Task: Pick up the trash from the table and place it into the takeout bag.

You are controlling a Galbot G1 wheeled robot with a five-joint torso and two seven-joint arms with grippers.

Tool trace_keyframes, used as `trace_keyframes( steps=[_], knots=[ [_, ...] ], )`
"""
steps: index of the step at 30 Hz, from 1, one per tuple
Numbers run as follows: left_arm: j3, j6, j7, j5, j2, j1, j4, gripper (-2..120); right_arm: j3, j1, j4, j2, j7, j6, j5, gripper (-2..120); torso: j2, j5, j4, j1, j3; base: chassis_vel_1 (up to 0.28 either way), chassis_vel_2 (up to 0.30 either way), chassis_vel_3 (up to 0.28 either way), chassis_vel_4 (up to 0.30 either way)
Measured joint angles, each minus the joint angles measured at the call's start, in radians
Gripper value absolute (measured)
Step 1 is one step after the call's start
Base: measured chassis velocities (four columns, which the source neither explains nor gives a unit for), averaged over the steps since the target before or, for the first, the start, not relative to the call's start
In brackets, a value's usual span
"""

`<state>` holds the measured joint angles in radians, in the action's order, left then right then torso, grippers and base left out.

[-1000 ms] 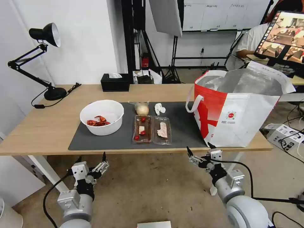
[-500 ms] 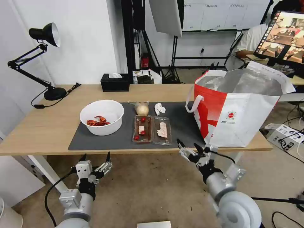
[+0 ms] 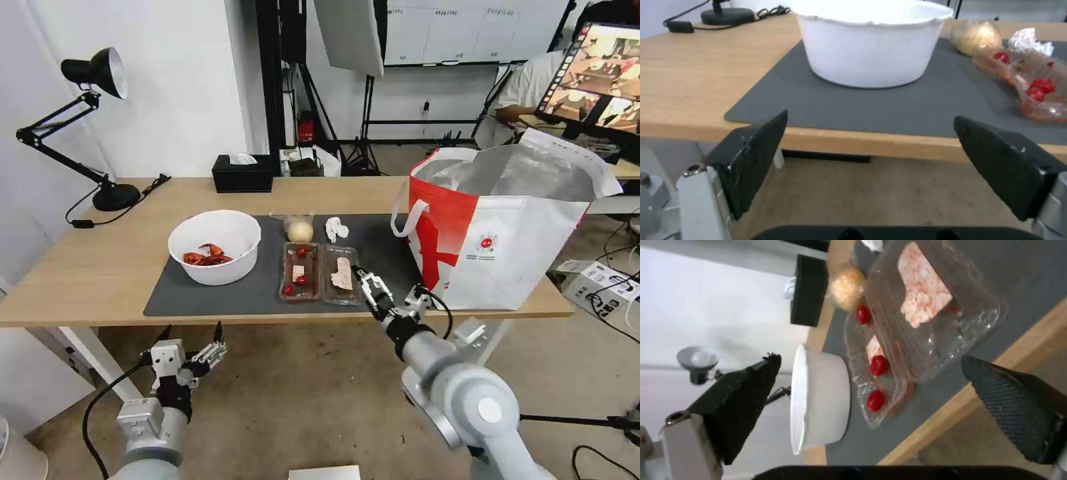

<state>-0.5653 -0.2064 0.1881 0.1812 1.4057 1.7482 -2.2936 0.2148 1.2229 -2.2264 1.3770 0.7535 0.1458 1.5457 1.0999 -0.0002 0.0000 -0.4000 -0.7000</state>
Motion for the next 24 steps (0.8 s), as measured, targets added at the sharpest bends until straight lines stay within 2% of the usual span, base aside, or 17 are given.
trace_keyframes(
  steps=[3, 7, 24],
  knots=[
    [-0.009, -0.004, 0.013, -0.003, -0.001, 0.017, -0.006, 100, -0.02, -0.028, 0.036, 0.061, 0.051, -0.008, -0.009, 100, 0.0, 0.0, 0.0, 0.0, 0.0, 0.0, 0.0, 0.0, 0.0],
    [-0.012, -0.005, 0.017, -0.005, -0.005, 0.023, 0.001, 100, -0.036, -0.054, 0.081, 0.106, 0.076, -0.011, -0.028, 100, 0.0, 0.0002, 0.0, 0.0, 0.0, 0.0, 0.0, 0.0, 0.0],
    [-0.002, -0.005, 0.024, -0.003, 0.001, 0.018, 0.027, 100, -0.056, -0.085, 0.171, 0.181, 0.08, -0.019, -0.07, 100, 0.0, 0.0001, 0.0, 0.0, 0.0, 0.0, 0.0, 0.0, 0.0]
  ],
)
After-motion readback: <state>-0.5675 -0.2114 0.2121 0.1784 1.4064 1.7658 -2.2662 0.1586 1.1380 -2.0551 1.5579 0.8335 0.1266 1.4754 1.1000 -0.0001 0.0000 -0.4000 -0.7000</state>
